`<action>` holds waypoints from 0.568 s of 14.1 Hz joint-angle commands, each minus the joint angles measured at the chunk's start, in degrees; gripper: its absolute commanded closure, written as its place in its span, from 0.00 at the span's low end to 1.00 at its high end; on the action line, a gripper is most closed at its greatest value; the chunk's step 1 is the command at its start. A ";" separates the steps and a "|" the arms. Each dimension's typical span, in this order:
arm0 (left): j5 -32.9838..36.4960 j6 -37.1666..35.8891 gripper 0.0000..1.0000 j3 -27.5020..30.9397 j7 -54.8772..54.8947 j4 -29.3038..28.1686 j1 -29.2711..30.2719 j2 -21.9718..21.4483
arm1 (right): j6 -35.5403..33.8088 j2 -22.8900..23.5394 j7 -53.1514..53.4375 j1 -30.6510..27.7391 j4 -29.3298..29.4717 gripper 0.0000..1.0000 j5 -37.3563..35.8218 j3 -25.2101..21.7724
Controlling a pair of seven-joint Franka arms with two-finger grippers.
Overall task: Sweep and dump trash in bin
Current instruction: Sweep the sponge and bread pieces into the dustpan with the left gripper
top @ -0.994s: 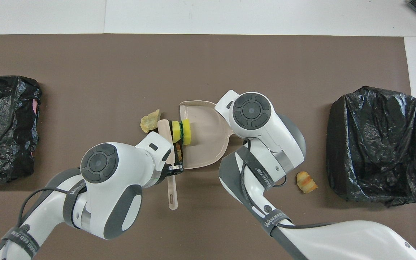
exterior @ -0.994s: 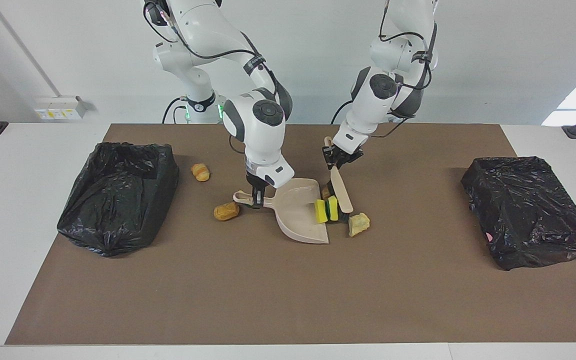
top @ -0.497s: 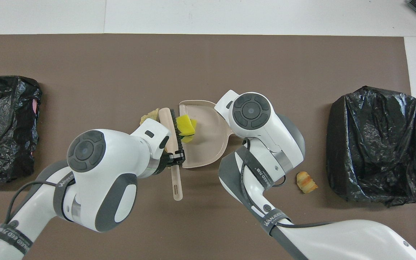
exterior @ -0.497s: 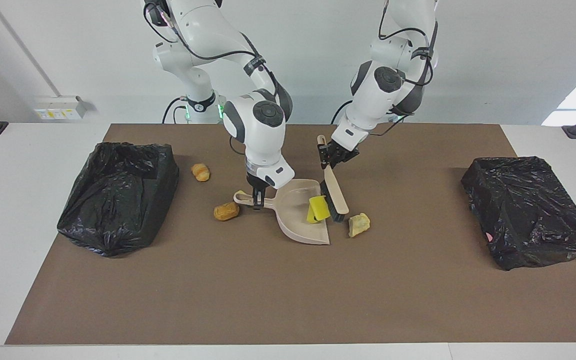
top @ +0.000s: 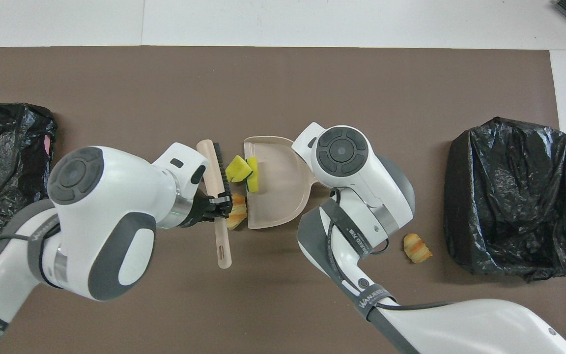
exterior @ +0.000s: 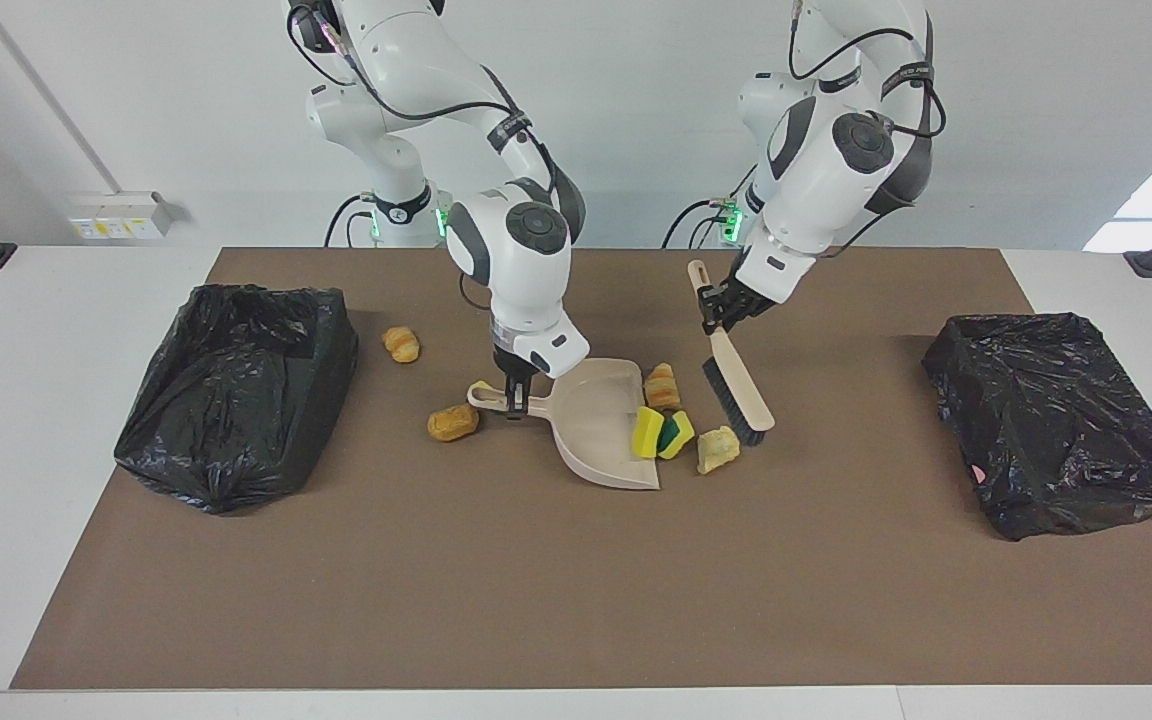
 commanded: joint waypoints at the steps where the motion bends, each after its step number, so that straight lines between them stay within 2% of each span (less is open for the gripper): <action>1: 4.47 0.56 1.00 -0.49 0.06 -1.51 2.92 2.54 | 2.19 0.32 2.65 -0.33 -0.49 1.00 -0.10 0.35; 5: 4.93 10.38 1.00 -0.67 2.00 -6.59 2.58 5.09 | 2.37 0.23 2.82 -0.33 -1.27 1.00 -0.10 0.43; 8: 4.93 15.24 1.00 -0.93 1.91 -6.88 -0.49 5.89 | 2.54 -0.21 3.00 -0.24 -2.15 1.00 -0.10 0.43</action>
